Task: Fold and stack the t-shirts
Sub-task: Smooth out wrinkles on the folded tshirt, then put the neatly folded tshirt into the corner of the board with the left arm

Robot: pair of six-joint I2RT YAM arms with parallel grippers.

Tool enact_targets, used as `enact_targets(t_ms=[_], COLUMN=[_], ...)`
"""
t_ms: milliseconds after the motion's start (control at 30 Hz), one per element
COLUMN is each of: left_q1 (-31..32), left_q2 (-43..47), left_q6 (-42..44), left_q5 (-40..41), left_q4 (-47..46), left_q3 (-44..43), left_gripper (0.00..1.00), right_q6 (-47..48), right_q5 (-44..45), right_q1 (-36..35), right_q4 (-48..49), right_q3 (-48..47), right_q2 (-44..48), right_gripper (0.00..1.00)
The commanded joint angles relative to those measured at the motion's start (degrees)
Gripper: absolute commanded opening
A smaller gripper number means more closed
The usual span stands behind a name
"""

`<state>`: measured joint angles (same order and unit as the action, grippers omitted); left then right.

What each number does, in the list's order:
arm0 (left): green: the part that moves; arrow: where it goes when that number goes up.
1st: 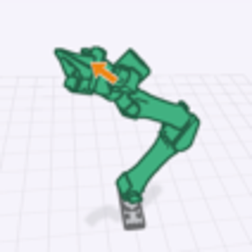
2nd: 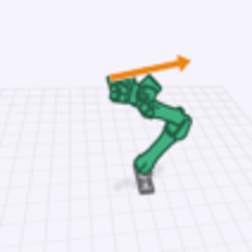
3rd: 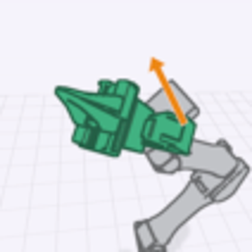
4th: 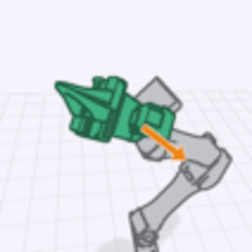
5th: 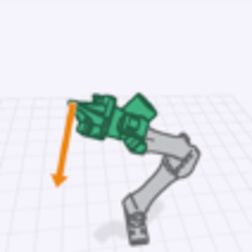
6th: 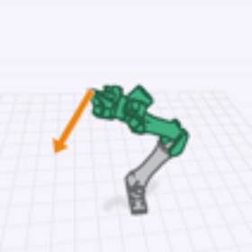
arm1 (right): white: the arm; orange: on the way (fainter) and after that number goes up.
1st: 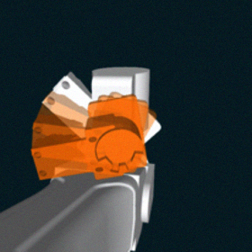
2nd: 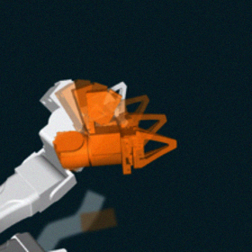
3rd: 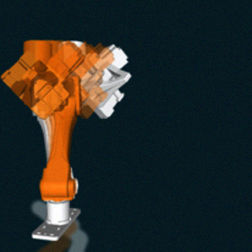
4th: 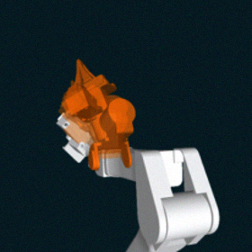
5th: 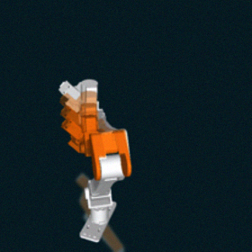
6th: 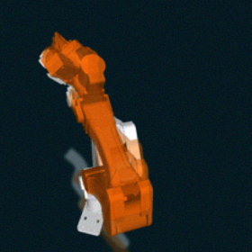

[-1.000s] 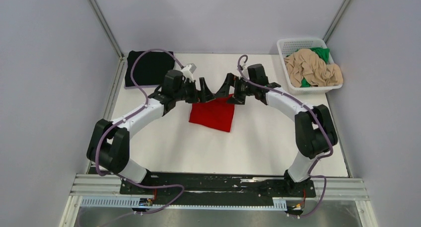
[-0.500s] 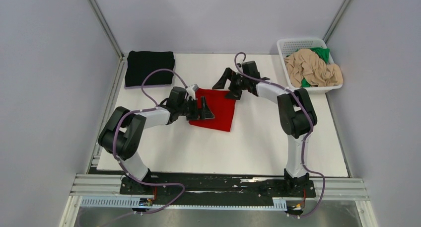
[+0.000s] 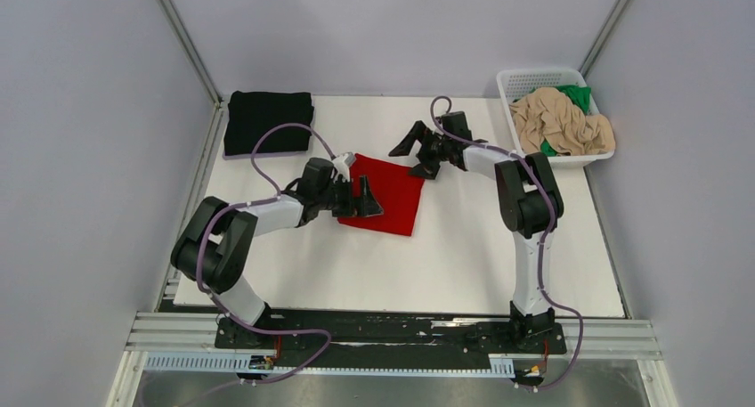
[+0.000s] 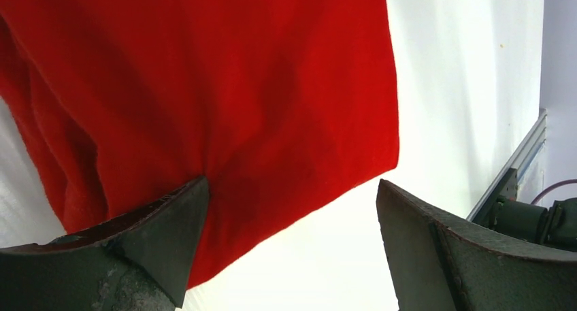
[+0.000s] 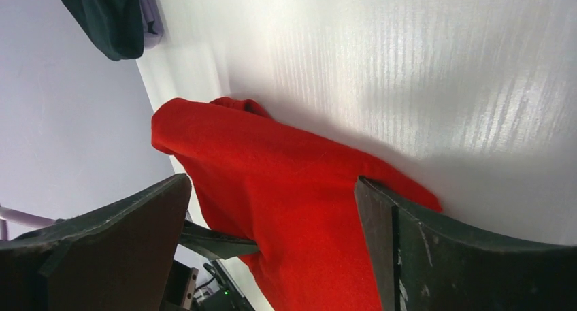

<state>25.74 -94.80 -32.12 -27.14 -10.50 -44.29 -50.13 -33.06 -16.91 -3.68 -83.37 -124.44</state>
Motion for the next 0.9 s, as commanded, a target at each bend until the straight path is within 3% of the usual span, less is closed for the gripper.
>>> enact_targets(t_ms=[0,100,267,433,667,867], left_q1=[-0.2,-0.3,-2.9,-5.3,-5.3,-4.9], left_q2=[6.6,10.8,9.8,0.8,-10.4,-16.2], left_q6=[1.6,3.5,6.3,9.8,12.7,12.2], left_q5=[2.2,8.4,17.5,16.5,12.5,8.5], left_q4=[6.7,12.0,17.8,21.3,23.9,23.4], left_q3=[-2.3,-6.1,-11.4,-17.1,-23.3,-24.0], left_gripper=[1.00,1.00,1.00,1.00,0.97,0.77], right_q6=[6.9,11.5,16.8,19.2,20.9,21.5], right_q5=[1.8,5.0,11.7,16.7,24.9,27.4], right_q1=[-0.2,-0.2,-0.1,0.0,1.1,2.7], right_q4=[-2.4,-3.3,-5.1,-8.2,-18.9,-21.2], right_q3=[-2.4,0.5,11.1,23.1,29.9,32.1], right_q2=[5.5,13.5,27.5,39.3,52.2,58.0], right_gripper=[1.00,1.00,1.00,1.00,1.00,1.00])
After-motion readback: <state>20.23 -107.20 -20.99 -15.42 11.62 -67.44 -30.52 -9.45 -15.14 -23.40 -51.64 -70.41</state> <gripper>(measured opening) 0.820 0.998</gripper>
